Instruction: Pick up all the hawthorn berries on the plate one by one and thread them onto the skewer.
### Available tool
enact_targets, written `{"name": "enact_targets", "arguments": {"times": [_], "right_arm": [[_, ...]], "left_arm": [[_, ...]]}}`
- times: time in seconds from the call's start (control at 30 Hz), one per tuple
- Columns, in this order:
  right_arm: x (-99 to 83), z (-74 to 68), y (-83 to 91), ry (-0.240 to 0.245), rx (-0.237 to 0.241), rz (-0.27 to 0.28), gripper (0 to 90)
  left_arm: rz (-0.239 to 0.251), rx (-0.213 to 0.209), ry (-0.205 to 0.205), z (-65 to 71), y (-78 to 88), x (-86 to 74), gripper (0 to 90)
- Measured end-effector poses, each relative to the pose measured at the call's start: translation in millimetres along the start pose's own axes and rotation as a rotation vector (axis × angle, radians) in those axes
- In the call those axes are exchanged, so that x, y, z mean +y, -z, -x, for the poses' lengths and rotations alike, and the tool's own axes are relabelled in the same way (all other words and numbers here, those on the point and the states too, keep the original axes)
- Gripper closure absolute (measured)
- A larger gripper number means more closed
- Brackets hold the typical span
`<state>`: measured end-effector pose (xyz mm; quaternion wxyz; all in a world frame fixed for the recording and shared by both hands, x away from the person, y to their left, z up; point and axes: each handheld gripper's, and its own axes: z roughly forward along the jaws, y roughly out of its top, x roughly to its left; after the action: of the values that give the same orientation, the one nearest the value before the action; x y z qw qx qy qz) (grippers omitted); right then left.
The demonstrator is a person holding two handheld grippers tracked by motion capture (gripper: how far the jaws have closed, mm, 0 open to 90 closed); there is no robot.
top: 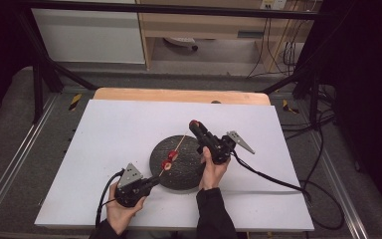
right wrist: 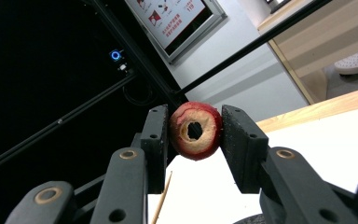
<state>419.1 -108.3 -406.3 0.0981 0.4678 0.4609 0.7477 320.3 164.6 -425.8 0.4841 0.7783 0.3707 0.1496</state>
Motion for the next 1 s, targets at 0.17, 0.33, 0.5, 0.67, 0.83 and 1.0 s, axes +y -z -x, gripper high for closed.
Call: {"name": "enact_targets", "arguments": {"times": [0.17, 0.33, 0.5, 0.67, 0.83, 1.0], "right_arm": [[-0.2, 0.3, 0.1, 0.011, 0.011, 0.020, 63.4], [-0.6, -0.3, 0.6, 0.017, 0.013, 0.027, 63.5], [-2.7, 0.3, 0.4, 0.025, 0.015, 0.023, 63.5], [-4.3, 0.5, 0.4, 0.029, 0.016, 0.018, 63.5], [-5.4, 0.1, 1.0, 0.030, 0.018, 0.014, 63.5], [-7.1, 0.6, 0.7, 0.029, 0.020, 0.011, 63.5]], "left_arm": [[0.000, -0.005, 0.001, 3.4, -3.3, 1.5, 88.4], [0.005, -0.006, 0.012, 3.4, -4.6, 2.9, 88.5], [0.006, -0.009, 0.013, 4.3, -6.3, 4.0, 88.5], [0.006, -0.010, 0.012, 5.4, -7.4, 5.3, 88.5], [0.006, -0.010, 0.018, 5.7, -9.1, 6.2, 88.5], [0.010, -0.010, 0.028, 7.4, -11.2, 7.8, 88.5]]}}
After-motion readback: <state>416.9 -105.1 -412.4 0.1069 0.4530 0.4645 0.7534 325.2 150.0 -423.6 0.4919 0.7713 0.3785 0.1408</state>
